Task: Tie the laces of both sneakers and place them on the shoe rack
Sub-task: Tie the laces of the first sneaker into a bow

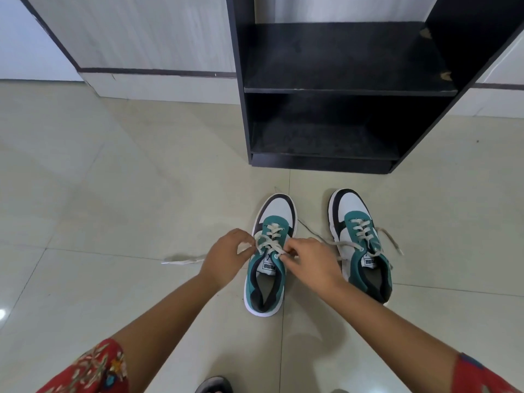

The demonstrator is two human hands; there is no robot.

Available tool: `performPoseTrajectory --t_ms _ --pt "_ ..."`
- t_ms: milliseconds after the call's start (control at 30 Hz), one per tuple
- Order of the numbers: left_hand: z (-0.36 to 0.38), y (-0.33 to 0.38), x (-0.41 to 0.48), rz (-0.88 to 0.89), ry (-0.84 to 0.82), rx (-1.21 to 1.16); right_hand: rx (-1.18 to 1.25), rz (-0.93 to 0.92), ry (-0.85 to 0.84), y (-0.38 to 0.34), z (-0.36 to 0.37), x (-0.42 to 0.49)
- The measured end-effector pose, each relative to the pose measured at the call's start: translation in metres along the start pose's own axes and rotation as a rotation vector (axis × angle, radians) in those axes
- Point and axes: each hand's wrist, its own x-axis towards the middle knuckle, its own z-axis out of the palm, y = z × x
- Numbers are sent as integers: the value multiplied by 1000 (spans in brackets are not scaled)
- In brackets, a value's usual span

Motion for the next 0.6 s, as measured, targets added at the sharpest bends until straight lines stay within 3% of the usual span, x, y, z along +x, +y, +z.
performPoseTrajectory --t_ms 133,267,433,500,600 --pt "-7 2 -7 86 41 102 170 106 -13 11 -11 -14" --pt "-18 -2 -16 74 160 172 88 224 76 37 -22 -31" --pt "-10 -12 -22 -19 -65 143 -103 168 -123 34 -9 -29" --pt "-7 -10 -19 12 -139 108 36 106 -168 21 -6 -24" --pt "-10 -4 -10 62 -107 119 222 87 -130 3 -4 -17"
